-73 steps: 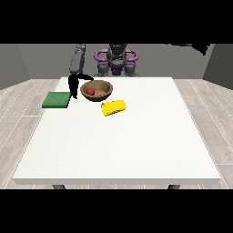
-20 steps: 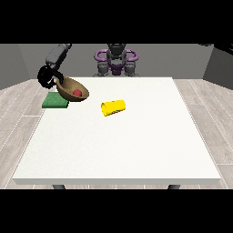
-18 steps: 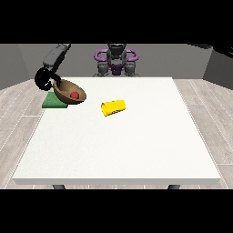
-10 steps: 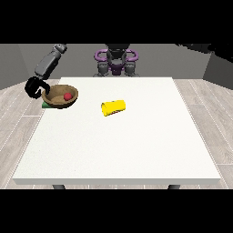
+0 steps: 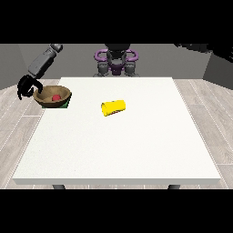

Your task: Pick the cup and pour the ball into the bowl, then pick the bowl and place it on the pad

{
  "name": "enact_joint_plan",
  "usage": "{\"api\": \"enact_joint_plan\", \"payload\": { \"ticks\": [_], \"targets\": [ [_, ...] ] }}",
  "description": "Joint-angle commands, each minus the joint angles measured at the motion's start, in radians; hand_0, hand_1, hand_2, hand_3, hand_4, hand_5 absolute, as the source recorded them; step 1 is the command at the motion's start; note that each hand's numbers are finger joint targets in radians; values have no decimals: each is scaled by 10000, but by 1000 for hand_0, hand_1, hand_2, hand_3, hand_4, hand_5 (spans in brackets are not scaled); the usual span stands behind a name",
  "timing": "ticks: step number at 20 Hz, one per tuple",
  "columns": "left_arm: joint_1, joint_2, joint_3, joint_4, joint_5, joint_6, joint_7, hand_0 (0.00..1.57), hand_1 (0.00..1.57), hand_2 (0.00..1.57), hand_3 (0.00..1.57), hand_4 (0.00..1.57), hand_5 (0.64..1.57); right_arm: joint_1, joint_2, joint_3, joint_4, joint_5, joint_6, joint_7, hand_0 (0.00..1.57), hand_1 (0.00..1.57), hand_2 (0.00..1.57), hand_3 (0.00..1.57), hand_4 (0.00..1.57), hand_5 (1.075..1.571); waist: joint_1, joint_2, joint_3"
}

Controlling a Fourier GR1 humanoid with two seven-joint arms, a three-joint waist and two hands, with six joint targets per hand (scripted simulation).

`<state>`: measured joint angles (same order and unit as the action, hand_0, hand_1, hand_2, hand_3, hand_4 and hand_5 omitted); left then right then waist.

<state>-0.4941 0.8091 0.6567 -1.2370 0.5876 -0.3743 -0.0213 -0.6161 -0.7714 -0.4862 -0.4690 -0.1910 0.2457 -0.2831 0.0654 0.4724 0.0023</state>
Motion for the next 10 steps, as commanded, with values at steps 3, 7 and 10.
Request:
{"api": "enact_joint_plan", "payload": {
  "ticks": [3,7,10],
  "targets": [
    [330,-64,2,-357,483,4,603,0,0,0,0,691,1557,409,698,556,470,620,-360,-754,1571,1571,1571,629,985,1566,73,-628,-8],
    [463,-138,-291,-167,315,146,821,0,0,0,0,669,1554,230,761,845,661,714,70,-32,1571,1571,1571,887,987,1565,-51,-1167,-15],
    [201,-162,-548,285,29,265,577,0,0,0,0,670,1554,-119,1089,1047,515,818,-441,619,1571,1571,1571,1209,957,1566,-173,-1466,-22]
  ]
}}
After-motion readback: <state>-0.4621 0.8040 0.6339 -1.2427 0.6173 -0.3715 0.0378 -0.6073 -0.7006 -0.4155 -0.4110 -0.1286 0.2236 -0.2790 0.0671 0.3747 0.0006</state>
